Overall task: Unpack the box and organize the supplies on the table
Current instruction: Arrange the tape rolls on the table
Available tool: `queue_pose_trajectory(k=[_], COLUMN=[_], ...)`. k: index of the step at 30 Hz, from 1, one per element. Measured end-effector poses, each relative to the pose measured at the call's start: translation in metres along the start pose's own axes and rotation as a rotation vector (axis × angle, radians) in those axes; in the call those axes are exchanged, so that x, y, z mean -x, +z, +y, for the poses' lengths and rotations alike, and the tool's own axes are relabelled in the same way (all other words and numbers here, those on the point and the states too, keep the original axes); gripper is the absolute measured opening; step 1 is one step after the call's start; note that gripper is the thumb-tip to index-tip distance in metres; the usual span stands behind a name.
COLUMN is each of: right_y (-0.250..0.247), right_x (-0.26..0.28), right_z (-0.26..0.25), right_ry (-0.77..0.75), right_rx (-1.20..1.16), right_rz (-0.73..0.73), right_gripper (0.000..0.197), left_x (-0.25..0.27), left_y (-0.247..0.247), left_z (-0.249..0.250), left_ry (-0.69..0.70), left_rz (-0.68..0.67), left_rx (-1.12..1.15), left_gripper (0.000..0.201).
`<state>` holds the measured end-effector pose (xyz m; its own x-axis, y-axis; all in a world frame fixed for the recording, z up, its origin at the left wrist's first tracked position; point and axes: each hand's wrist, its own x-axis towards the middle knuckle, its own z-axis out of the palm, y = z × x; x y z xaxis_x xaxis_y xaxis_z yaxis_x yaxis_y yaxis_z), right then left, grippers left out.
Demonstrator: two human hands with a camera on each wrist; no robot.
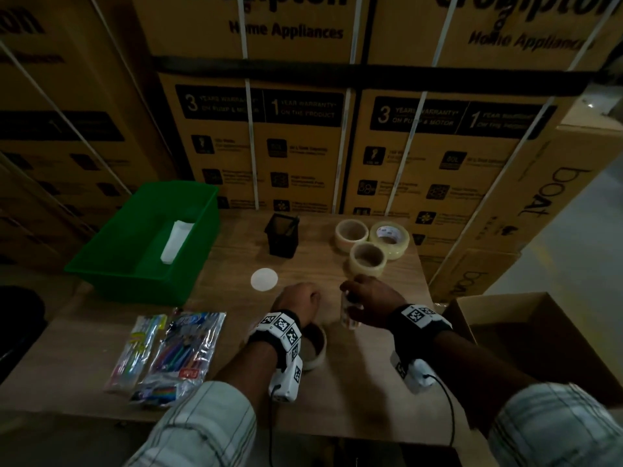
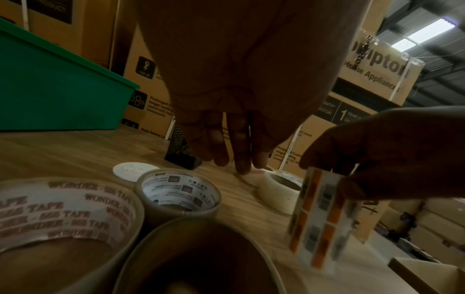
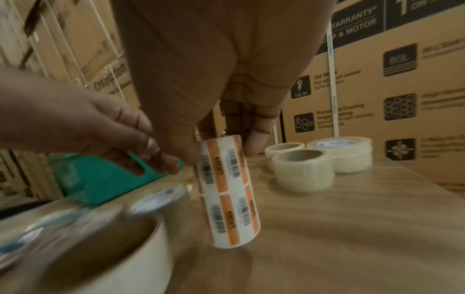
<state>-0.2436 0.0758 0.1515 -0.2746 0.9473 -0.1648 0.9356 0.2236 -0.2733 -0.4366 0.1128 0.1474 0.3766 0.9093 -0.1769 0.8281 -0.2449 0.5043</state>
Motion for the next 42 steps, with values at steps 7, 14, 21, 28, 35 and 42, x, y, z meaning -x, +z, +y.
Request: queue_pose_trajectory(k=[7, 14, 21, 28, 35, 42], right_y=[-0.02, -0.016, -0.005, -0.009, -0.02, -0.008], right_x=[-0.101, -0.176, -0.191, -0.192, -0.152, -0.111], right_z=[0.028, 0.051, 0.059, 0.06, 0.041, -0.02], right_ry=[0.026, 0.047, 0.028, 0.018, 0.0, -0.174], right_rx=[-0.068, 0.015, 0.065, 0.002, -0.071, -0.094], right_rz=[0.053, 0.048, 0.03, 0.009, 0.236, 0.298], right_gripper=[0.055, 0.062, 0.061, 0.056, 0.058, 0.032], left_x=[-0.069, -0.122, -0.136, -0.126, -0.096, -0.039], left_y=[-0.012, -0.005, 0.006, 0.0, -0.021, -0.05], left_z=[-0.002, -0.007, -0.015, -0.013, -0.013, -0.042], left_ry=[-0.079, -0.142, -0.145, -0.141, -0.152, -0.167], left_rz=[0.006, -0.025, -0.045, 0.009, 0.025, 0.099], left_rx=[-0.021, 0.002, -0.01, -0.002, 0.049, 0.146], left_gripper=[0.023, 0.026, 0.024, 0.022, 0.025, 0.025])
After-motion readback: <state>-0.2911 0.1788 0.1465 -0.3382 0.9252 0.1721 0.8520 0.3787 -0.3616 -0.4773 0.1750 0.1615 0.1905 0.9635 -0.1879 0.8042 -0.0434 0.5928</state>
